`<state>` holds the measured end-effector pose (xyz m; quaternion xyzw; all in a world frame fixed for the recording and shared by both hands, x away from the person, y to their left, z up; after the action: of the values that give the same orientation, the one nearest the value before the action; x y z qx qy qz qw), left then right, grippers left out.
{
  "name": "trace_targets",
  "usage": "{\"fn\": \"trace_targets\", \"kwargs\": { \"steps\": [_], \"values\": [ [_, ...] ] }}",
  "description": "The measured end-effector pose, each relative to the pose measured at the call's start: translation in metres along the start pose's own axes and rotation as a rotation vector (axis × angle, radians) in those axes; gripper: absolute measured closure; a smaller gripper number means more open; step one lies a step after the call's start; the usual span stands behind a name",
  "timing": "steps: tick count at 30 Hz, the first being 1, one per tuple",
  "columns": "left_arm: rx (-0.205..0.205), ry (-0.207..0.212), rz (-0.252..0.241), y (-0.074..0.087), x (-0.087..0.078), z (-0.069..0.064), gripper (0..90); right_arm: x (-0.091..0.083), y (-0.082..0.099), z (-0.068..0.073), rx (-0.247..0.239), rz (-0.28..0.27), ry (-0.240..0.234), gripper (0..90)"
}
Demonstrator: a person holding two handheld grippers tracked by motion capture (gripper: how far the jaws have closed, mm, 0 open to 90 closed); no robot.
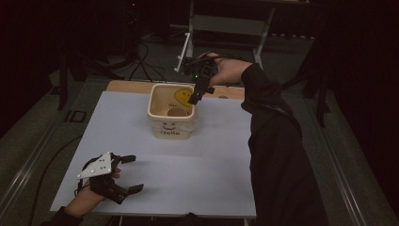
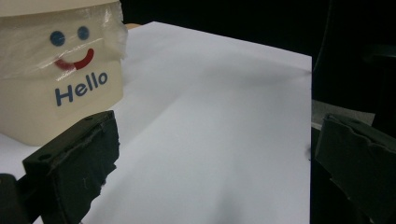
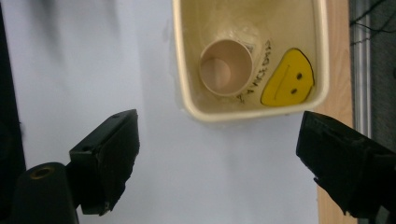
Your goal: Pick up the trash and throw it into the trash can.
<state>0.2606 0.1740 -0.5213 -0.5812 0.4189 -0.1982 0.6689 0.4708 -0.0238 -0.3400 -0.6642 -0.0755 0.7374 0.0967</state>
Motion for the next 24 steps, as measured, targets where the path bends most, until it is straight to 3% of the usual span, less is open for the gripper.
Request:
{"fn": "trace_targets", "kwargs": {
  "steps": [9,13,24],
  "values": [
    [0.003,-0.003,0.003,0.001,-0.001,-0.002,0.6,0.002,0.016,0.012,0.007,-0.026,-0.001,13.5],
    [0.007,-0.005,0.005,0.001,-0.001,-0.002,0.6,0.006,0.026,0.013,0.022,-0.011,0.011,13.4],
    [0.007,-0.007,0.01,0.001,0.0,-0.002,0.6,0.02,0.047,0.023,0.058,-0.064,-0.003,10.8]
  ]
}}
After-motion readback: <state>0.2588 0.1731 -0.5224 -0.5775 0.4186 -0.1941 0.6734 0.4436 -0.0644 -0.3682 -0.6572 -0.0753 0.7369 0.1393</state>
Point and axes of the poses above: each handheld gripper's, and its own axes: x roughly forward along the jaws, y roughly out of its underside, z roughly to its left, the point moved 7 cm from there along x, roughly forward along the jaws, and after that the axes turned 12 degrees about -y, right-handed, at the moved point
